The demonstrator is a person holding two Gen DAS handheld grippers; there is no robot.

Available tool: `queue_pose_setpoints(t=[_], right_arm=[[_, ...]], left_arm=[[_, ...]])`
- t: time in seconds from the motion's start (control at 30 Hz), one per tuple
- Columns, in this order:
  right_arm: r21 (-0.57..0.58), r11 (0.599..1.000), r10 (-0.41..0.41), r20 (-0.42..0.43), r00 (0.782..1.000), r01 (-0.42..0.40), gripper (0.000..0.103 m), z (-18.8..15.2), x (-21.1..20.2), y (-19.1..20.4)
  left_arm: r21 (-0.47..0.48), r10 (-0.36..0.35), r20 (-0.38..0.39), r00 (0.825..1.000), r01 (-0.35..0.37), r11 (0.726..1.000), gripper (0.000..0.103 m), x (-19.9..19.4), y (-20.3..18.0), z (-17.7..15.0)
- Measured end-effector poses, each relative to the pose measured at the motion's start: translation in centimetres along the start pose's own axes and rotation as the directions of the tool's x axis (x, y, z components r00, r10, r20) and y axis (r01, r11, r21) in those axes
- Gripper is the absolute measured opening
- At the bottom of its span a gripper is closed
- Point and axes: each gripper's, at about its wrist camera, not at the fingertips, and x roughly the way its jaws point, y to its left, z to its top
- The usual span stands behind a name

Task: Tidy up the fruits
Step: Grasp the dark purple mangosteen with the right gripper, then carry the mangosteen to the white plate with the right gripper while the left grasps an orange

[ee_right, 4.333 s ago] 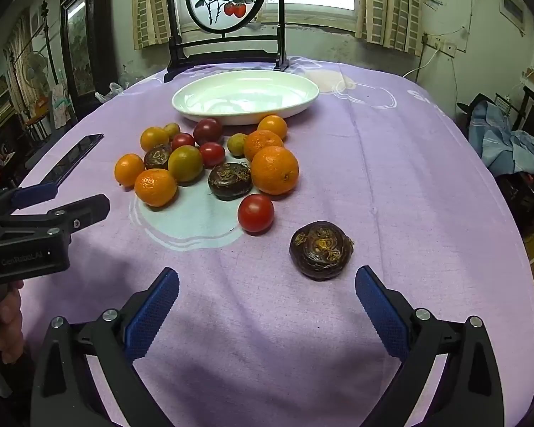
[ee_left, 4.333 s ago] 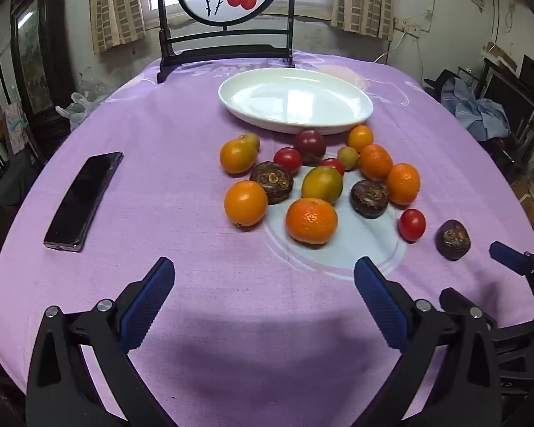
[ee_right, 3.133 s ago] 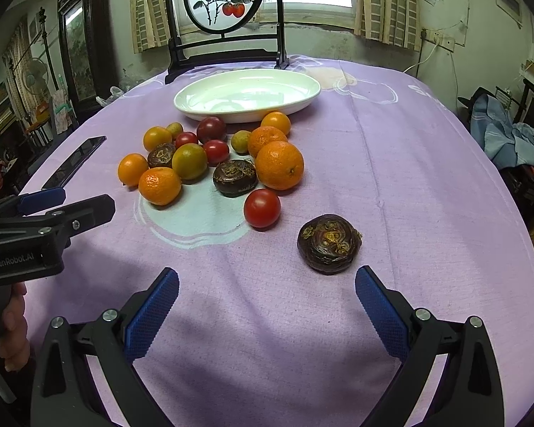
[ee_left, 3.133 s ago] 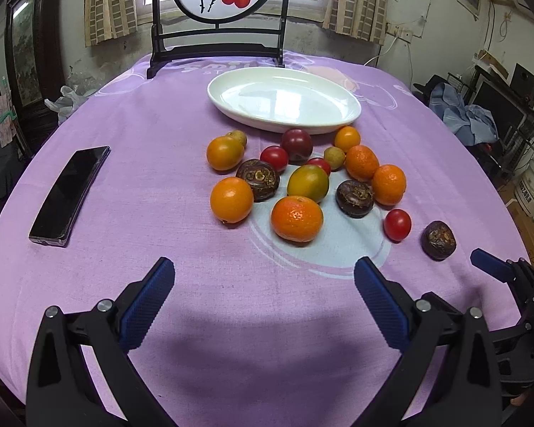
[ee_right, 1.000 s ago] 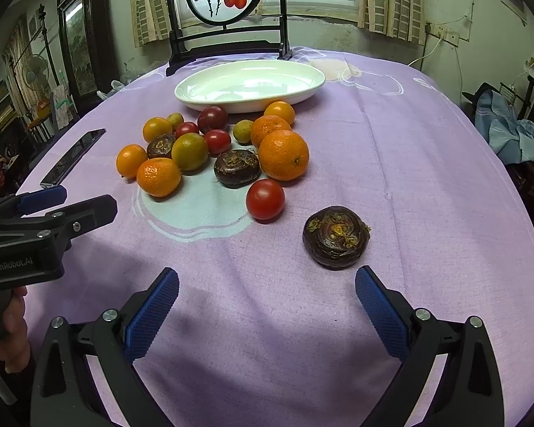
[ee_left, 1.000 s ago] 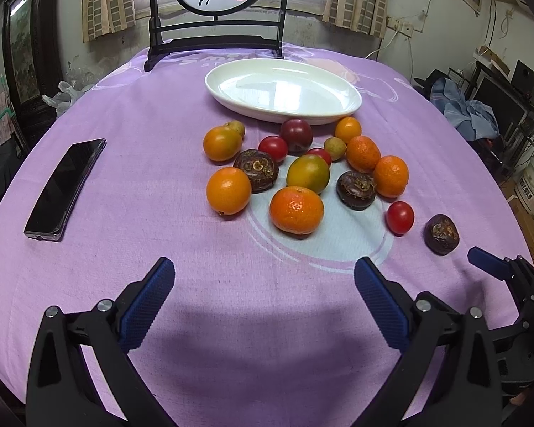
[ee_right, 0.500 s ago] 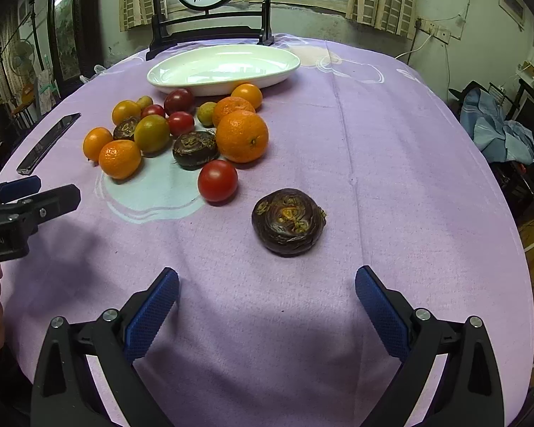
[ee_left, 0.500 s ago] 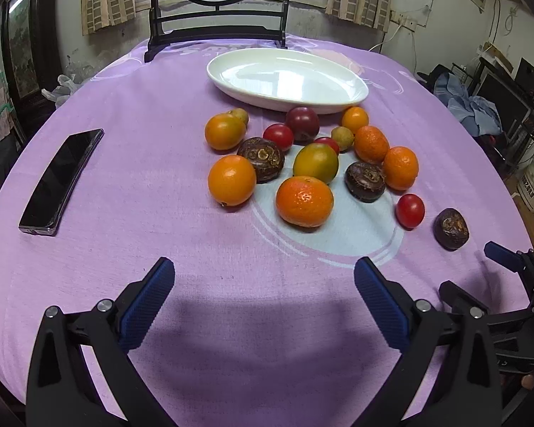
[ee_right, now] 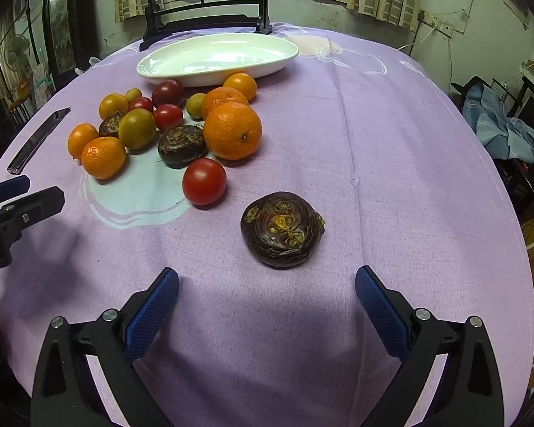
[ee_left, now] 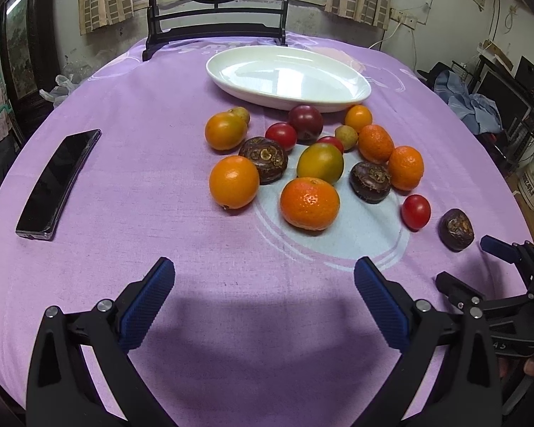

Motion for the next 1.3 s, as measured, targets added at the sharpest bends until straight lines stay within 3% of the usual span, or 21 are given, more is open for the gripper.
queue_pose_setpoints(t=[0.3,0.37,0.43,0.5,0.53,0.57,0.83,1.0,1.23,1.3], right_arm=[[0.011,1.000,0.019,-0.009,1.000,-0.019,0.097,1.9,1.6,-1.3],[0.018,0.998,0.054,-0.004,0.999,-0.054,0.083,2.2,1.7,-1.5],[0.014,0.999,0.053,0.002,0.999,-0.053,0.080,2.4,1.8,-1.5],[0.003,0.998,0.067,0.011,0.998,-0.067,0.071,2.7,1.8,-1.3],[-0.011,0.998,0.065,0.021,0.998,-0.065,0.055,2.9,1.8,-1.1],[-0.021,0.998,0.058,0.024,0.998,-0.058,0.047,3.0,1.7,-1.0],[-0.052,0.988,0.146,0.054,0.988,-0.143,0.047,2.2,0.3,-0.4],[-0.068,0.979,0.197,0.064,0.978,-0.193,0.047,1.2,-0.7,0.1],[-0.099,0.968,0.238,0.070,0.969,-0.230,0.047,1.0,-1.3,1.0],[-0.100,0.967,0.243,0.070,0.968,-0.235,0.047,1.0,-1.3,1.3]], left_arm=[[0.006,0.011,-0.014,1.000,-0.011,1.000,0.099,0.6,0.3,0.3],[0.005,0.012,-0.020,1.000,-0.012,1.000,0.099,0.9,0.5,0.5],[0.005,0.012,-0.027,1.000,-0.012,1.000,0.099,1.2,0.6,0.6],[0.007,0.011,-0.036,0.999,-0.010,1.000,0.099,1.4,0.7,0.7],[0.008,0.007,-0.042,0.999,-0.007,1.000,0.099,1.6,0.7,0.7],[0.007,0.001,-0.051,0.999,-0.001,1.000,0.099,1.7,0.7,0.8],[-0.019,0.005,-0.074,0.997,-0.007,1.000,0.099,2.4,2.2,1.6],[-0.032,-0.030,-0.118,0.993,0.027,0.999,0.099,4.2,3.7,2.5],[0.059,-0.008,-0.100,0.995,0.014,0.998,0.099,5.7,3.5,3.8],[0.054,-0.037,-0.086,0.996,0.041,0.998,0.086,5.9,3.8,4.4]])
